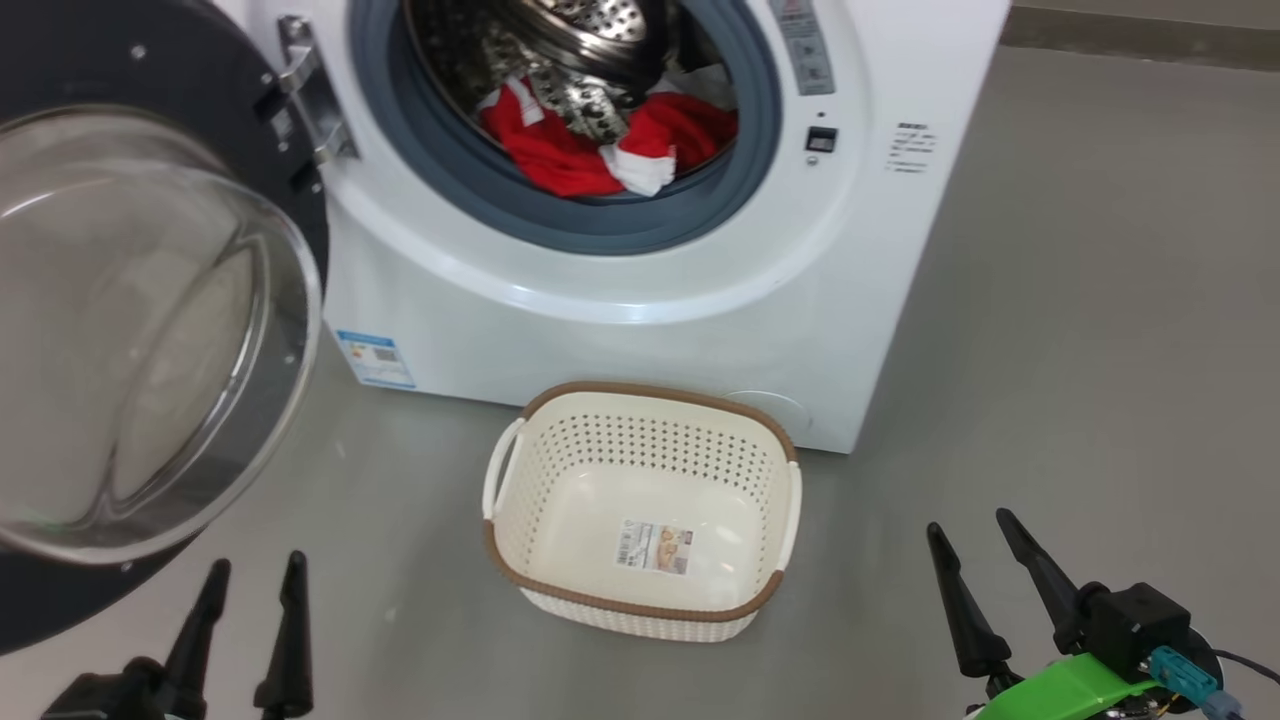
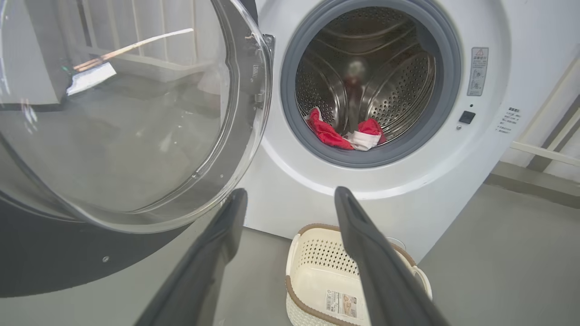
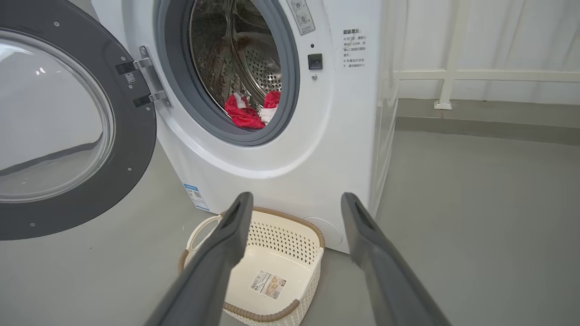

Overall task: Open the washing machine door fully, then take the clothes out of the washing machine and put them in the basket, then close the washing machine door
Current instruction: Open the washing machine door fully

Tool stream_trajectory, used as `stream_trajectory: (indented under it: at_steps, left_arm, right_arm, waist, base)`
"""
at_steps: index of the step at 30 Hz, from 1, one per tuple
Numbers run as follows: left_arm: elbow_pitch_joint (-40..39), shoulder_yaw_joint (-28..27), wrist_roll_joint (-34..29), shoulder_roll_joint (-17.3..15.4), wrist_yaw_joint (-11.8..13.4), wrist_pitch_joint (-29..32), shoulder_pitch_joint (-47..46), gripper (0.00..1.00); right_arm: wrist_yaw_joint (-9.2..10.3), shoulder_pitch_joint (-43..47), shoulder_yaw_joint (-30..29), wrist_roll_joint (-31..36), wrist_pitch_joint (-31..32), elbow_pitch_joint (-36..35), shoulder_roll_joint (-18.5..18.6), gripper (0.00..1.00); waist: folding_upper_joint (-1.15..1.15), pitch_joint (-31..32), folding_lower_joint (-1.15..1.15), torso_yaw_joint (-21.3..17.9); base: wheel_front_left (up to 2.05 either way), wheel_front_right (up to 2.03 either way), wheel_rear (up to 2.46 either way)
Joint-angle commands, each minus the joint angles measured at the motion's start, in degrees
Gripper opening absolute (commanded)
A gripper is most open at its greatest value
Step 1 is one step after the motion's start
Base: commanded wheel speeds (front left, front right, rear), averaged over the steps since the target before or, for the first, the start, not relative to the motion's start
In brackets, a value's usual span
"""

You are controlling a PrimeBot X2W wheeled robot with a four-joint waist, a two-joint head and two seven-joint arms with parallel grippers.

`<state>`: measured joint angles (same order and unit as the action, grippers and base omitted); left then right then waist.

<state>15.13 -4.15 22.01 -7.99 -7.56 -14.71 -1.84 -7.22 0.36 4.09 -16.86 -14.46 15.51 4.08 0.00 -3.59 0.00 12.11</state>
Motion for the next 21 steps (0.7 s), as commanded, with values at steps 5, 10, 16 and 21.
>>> stream_trajectory:
  at_steps: [5, 10, 16, 21]
  left_arm:
    - [-3.62, 1.40, 2.14, -2.53, 0.08, -0.29, 0.69, 1.00]
    - [-5.17, 3.16, 3.33, -3.12, 0.08, -0.29, 1.46, 1.00]
    - [-6.92, 4.81, 4.07, -3.18, 0.08, -0.29, 2.18, 1.00]
    - [-7.95, 5.65, 4.07, -2.92, 0.08, -0.29, 2.28, 1.00]
  right_arm:
    - [-0.26, 0.31, -0.47, -0.37, -0.54, -2.51, 0.38, 1.00]
    - [-0.26, 0.55, -1.46, -0.50, -0.54, -3.13, 0.52, 1.00]
    - [-0.26, 0.85, -2.44, -0.60, -0.54, -3.77, 0.59, 1.00]
    - [-0.26, 1.31, -2.90, -0.60, -0.54, -4.29, 0.54, 1.00]
  waist:
    - [0.00, 0.81, 0.00, -4.69]
    - [0.00, 0.77, 0.00, -7.12]
    - [0.00, 0.60, 0.00, -9.64]
    - [0.00, 0.50, 0.00, -11.06]
  base:
    - [0.00, 0.00, 0.00]
    - [0.00, 0.00, 0.00]
    - [0.00, 0.00, 0.00]
    - [0.00, 0.00, 0.00]
